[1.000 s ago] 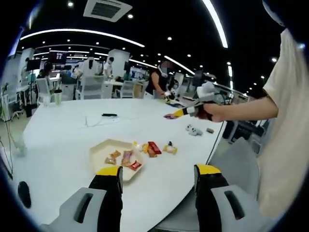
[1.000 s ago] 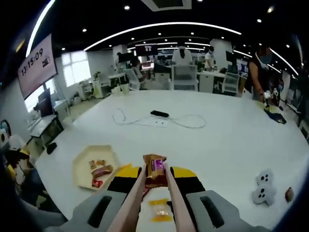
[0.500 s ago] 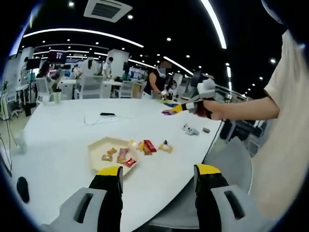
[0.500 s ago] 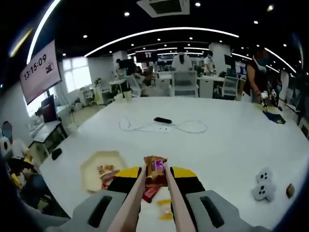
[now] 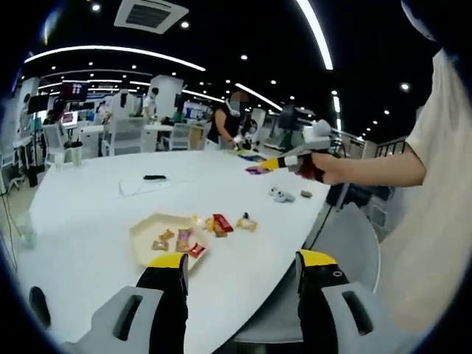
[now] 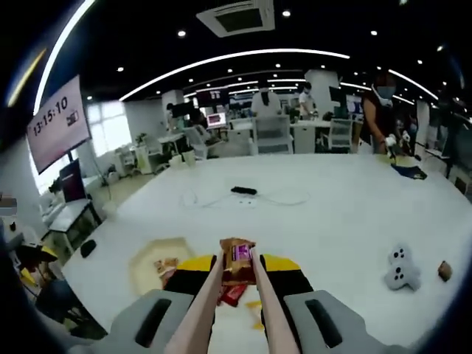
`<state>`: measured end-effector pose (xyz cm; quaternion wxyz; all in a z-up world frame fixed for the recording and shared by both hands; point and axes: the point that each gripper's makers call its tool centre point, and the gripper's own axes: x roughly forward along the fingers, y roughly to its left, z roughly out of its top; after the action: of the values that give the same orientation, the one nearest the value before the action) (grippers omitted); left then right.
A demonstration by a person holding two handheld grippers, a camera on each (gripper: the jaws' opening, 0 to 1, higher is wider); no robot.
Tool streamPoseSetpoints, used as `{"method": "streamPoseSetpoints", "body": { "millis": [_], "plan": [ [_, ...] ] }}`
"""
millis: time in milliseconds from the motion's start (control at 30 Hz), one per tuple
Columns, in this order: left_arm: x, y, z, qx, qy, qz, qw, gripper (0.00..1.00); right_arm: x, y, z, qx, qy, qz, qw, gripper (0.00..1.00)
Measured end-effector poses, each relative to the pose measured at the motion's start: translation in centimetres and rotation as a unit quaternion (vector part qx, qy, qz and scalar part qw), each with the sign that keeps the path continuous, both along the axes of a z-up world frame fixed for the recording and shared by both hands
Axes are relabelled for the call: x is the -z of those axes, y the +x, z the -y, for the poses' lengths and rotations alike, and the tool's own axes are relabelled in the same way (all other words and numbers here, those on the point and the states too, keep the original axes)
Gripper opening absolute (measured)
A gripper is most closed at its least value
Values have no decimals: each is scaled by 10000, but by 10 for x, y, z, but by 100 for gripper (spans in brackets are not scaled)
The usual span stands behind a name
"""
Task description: Place the target food into the container with the food tongs after gripping and lifting it, then release it inside without dropping or visibly crushing the food.
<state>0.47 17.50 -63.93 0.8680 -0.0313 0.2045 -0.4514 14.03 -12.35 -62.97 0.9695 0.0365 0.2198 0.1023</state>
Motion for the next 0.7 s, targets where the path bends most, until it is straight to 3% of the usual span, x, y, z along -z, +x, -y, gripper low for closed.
{"method": "streamPoseSetpoints", "body": {
  "millis": [333,700],
  "plan": [
    [4,0,3,-15,-243,34,9997,58,-2,-9,8,222,-10,70,9997,22],
    [16,-6,-16,-76,-309,-118,9994,59,-5,-21,1,368,-47,98,9993,22]
  ]
}}
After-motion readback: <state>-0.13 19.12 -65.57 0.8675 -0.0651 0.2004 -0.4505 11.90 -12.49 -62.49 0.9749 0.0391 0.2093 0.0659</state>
